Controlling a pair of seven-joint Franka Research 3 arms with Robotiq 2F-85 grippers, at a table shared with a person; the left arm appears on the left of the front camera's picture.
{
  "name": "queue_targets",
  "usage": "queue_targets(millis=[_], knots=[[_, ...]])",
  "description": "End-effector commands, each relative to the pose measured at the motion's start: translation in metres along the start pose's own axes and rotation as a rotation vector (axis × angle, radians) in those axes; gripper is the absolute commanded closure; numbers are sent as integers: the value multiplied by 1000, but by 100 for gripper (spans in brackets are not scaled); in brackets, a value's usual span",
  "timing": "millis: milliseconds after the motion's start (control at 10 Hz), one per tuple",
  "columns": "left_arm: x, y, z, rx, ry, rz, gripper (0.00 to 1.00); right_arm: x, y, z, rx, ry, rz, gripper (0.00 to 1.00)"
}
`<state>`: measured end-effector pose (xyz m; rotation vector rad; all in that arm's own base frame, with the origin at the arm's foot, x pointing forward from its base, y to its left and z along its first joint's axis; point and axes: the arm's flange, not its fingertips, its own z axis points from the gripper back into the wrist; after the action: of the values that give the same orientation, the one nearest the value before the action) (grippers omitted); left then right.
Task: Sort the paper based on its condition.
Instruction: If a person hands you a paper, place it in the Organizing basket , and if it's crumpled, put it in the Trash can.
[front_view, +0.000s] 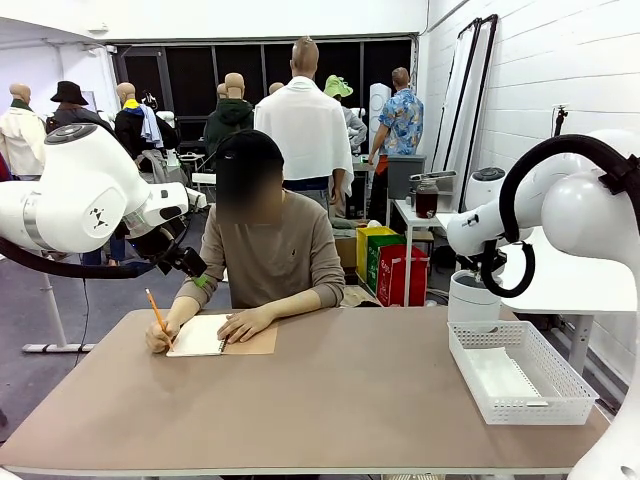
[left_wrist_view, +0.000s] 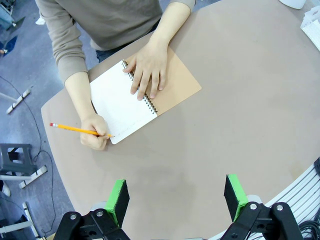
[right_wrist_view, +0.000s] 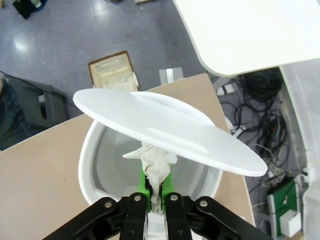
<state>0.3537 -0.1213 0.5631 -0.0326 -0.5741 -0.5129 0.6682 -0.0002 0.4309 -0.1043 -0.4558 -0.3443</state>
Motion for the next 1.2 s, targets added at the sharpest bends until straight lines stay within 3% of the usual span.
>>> queue_targets(millis=[0, 300, 400, 900, 1000, 1100], knots=[[-1, 1, 0, 1, 0, -3, 0, 5, 7, -1, 6, 30, -19, 64], [-1, 1, 0, 1, 0, -3, 0, 3, 7, 5, 9, 46, -35, 5], [-1, 1, 0, 1, 0, -3, 0, 3, 5, 10, 16, 44, -40, 0], [-1, 1, 0, 1, 0, -3, 0, 1, 4, 21, 11, 40, -50, 0], [-1, 1, 0, 1, 0, -3, 0, 3, 12, 15, -15, 86, -20, 0], [-1, 1, 0, 1, 0, -3, 0, 3, 0, 23, 18, 21, -39, 0]])
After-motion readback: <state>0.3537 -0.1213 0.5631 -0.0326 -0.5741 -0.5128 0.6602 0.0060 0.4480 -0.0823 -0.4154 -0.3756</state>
